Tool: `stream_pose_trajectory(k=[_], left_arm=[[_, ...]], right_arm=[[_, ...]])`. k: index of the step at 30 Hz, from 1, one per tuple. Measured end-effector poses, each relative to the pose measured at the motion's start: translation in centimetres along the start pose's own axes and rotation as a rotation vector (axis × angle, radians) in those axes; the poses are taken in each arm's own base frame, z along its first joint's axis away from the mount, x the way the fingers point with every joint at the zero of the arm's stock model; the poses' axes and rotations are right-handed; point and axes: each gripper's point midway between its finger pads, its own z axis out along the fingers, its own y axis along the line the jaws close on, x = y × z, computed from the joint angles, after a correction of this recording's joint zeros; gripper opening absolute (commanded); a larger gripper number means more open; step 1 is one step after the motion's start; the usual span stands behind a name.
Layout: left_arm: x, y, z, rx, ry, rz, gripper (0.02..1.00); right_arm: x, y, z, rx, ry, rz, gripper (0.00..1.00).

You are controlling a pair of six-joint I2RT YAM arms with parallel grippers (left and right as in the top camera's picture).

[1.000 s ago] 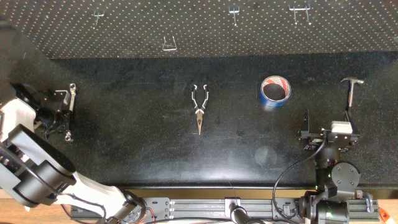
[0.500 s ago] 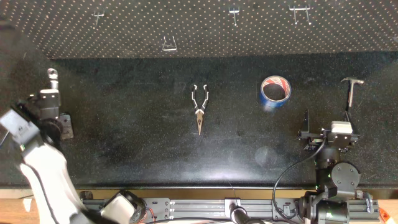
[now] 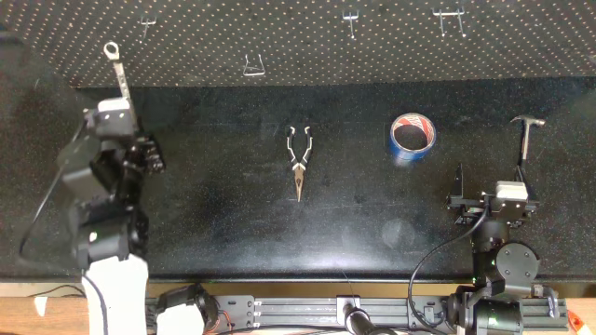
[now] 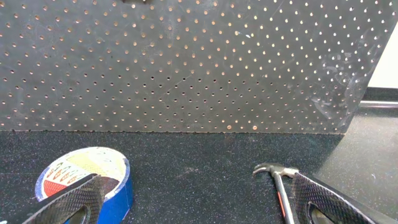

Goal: Place Tools Onto Pegboard

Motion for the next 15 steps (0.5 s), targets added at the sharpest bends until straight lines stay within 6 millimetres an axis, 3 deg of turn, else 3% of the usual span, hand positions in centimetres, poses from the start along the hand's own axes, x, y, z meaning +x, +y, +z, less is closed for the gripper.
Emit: stream_pose_trajectory(k=[5,8,13,15], left_arm=[[1.2,-0.1,2.6,-0.002,0.048,-0.007,0.029],[0.8,-0.4,2.8,0.003,0.032,0.002,0.029],[0.5,-3.0,2.8,0.066,0.025,0.048,0.029],[0.7,-3.2,2.9,0.07,0.03,0.044,0.027]], right_arm=[[0.0,0.0,0.0,0.0,0.0,0.0,0.976],[0.0,0.0,0.0,0.0,0.0,0.0,0.976],[0.0,0.0,0.0,0.0,0.0,0.0,0.976],[0.0,0.0,0.0,0.0,0.0,0.0,0.976]])
